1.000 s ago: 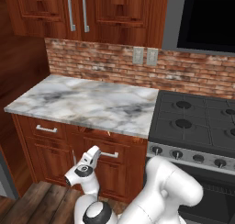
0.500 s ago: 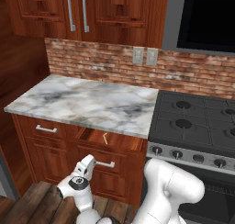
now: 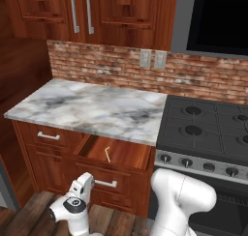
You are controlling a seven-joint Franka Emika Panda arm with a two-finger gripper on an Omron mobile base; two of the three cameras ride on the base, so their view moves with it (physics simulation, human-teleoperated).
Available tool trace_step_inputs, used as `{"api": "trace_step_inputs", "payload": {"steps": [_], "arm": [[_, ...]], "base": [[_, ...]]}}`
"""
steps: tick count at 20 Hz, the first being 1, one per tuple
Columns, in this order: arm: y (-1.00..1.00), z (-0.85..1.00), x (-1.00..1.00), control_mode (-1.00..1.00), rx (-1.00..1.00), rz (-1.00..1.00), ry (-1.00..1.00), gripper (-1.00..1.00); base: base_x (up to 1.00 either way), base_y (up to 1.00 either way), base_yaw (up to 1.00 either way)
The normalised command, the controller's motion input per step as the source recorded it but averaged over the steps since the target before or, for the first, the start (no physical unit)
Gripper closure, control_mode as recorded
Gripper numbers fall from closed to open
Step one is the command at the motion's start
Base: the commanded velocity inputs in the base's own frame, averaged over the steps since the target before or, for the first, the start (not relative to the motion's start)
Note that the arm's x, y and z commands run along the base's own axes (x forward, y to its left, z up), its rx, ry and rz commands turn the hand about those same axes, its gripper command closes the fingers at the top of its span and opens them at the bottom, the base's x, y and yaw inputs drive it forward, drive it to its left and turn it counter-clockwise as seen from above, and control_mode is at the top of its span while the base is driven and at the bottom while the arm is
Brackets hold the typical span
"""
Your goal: Take a straw from the drawer in front and place it inside the glass cup on the dining counter.
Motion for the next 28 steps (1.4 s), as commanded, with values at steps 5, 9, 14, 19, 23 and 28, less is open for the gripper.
{"api": "trace_step_inputs", "payload": {"steps": [5,9,14,19,23,28], "arm": [[0.7,-0.23,-0.61,-1.0,0.0,0.0,0.12,1.0],[0.72,-0.27,-0.62,-1.0,0.0,0.0,0.12,1.0],[0.7,-0.31,-0.67,-1.0,0.0,0.0,0.1,1.0],[0.67,-0.31,-0.63,-1.0,0.0,0.0,0.1,1.0],[0.64,-0.2,-0.51,-1.0,0.0,0.0,0.09,-1.0],[0.45,0.13,-0.22,-1.0,0.0,0.0,0.04,-1.0]], "base": [[0.0,0.0,0.0],[0.0,0.0,0.0],[0.0,0.0,0.0],[0.0,0.0,0.0],[0.0,0.0,0.0],[0.0,0.0,0.0]]}}
